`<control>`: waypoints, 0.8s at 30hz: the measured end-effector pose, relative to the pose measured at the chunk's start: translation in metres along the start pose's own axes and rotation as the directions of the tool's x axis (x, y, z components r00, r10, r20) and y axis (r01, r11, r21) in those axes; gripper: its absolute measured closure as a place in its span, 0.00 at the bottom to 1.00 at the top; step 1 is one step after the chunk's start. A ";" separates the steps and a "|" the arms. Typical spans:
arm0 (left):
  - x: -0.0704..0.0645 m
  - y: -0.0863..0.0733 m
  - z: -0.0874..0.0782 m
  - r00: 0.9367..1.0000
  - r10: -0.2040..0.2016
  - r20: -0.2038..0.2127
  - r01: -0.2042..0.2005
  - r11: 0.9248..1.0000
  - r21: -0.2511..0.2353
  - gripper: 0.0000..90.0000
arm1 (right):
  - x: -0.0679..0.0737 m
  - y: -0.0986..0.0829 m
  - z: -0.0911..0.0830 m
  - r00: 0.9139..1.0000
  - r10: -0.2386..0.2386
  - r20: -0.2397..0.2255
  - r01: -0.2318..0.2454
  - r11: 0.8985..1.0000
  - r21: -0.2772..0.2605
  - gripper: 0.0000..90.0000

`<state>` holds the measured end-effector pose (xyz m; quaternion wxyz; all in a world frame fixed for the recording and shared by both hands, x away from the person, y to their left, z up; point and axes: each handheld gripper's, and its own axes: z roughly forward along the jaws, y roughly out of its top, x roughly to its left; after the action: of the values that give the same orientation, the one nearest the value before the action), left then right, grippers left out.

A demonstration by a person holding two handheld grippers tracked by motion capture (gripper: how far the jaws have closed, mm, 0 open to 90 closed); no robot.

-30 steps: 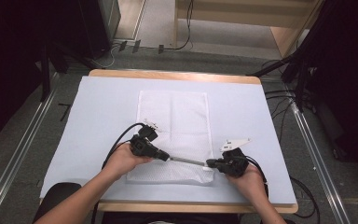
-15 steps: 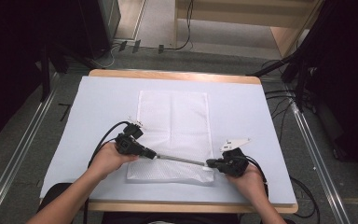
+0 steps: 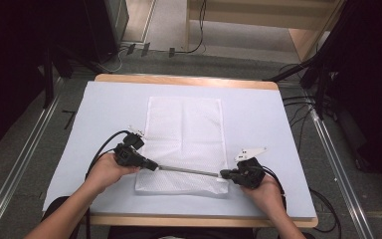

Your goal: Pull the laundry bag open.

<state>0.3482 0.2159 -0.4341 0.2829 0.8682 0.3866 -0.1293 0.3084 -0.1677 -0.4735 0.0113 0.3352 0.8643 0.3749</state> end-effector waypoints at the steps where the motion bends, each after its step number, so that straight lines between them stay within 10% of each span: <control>1: 0.001 -0.001 -0.001 1.000 0.002 -0.001 -0.002 1.000 0.001 0.99 | 0.000 0.000 0.000 1.000 0.000 -0.002 0.000 1.000 0.000 1.00; 24: 0.013 -0.022 -0.020 0.998 -0.057 -0.038 0.056 0.998 -0.015 0.99 | -0.003 0.001 0.000 1.000 -0.001 -0.021 0.001 1.000 0.004 1.00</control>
<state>0.3411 0.2471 -0.4326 0.2779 0.8572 0.4172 -0.1178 0.3114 -0.1693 -0.4739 0.0019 0.3309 0.8653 0.3765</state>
